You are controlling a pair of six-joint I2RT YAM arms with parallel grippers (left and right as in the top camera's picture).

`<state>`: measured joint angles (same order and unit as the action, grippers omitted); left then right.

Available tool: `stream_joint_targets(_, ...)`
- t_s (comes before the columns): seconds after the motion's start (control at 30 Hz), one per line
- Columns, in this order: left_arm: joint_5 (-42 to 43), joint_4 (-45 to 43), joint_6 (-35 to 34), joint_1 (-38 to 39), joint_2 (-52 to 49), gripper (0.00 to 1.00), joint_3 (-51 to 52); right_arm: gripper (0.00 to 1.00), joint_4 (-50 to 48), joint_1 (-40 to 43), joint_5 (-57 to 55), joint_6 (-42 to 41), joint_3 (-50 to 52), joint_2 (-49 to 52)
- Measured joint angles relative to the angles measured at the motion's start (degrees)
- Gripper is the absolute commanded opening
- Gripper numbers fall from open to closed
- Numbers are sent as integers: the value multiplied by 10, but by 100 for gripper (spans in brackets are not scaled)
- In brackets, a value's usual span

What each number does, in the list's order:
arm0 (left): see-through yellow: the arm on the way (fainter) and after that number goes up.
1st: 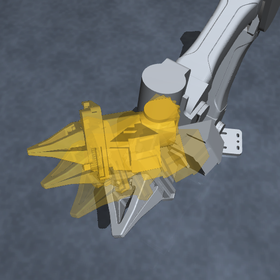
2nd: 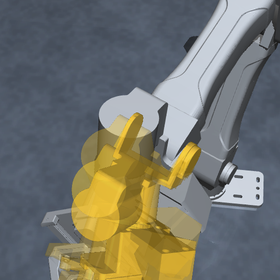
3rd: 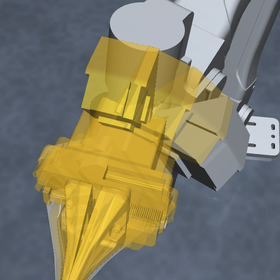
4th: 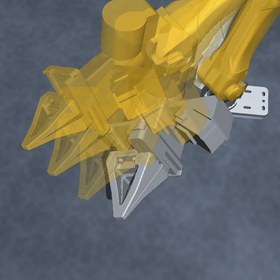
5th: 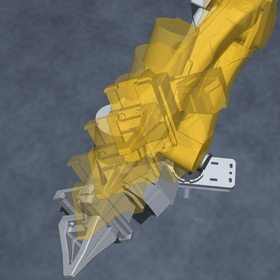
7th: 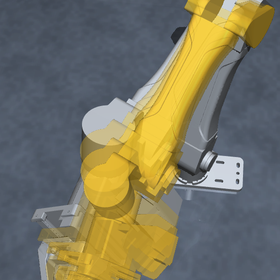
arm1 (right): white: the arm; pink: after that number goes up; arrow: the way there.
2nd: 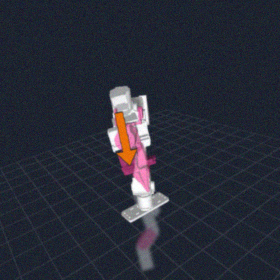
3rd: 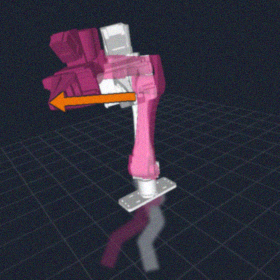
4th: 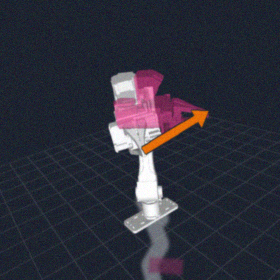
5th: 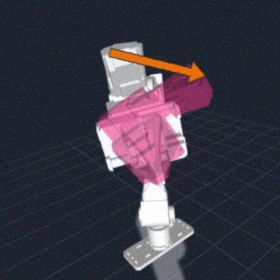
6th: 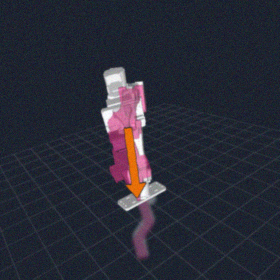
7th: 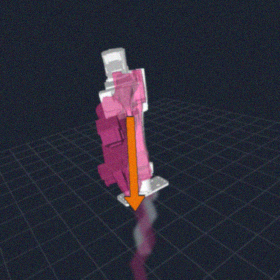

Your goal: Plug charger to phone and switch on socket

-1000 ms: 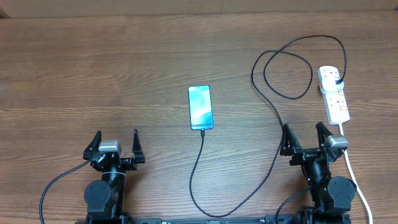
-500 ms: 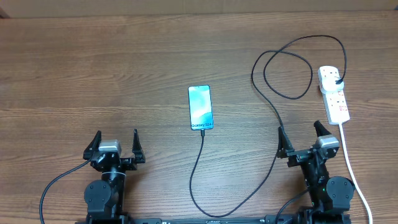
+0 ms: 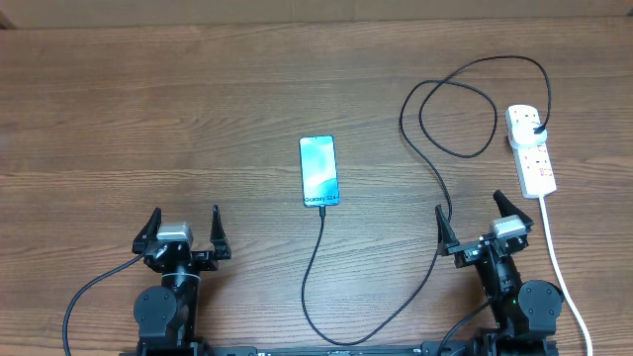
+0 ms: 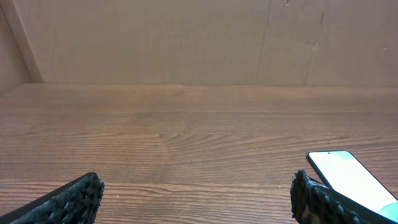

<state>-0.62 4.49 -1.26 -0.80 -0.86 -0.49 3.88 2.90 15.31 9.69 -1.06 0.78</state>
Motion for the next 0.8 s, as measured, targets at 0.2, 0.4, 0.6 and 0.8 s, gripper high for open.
stream_joint_targets(0.2, 0, 0, 0, 0, 0, 100, 0, 100, 0, 0, 4, 0, 0, 0)
stream_joint_targets(0.4, 0, 0, 0, 0, 0, 100, 0, 100, 0, 0, -6, -17, 0, 0)
stream_joint_targets(0.6, 0, 0, 0, 0, 0, 100, 0, 100, 0, 0, -13, -40, 0, 0)
stream_joint_targets(0.8, 0, 0, 0, 0, 0, 100, 0, 100, 0, 0, -17, -48, 0, 0)
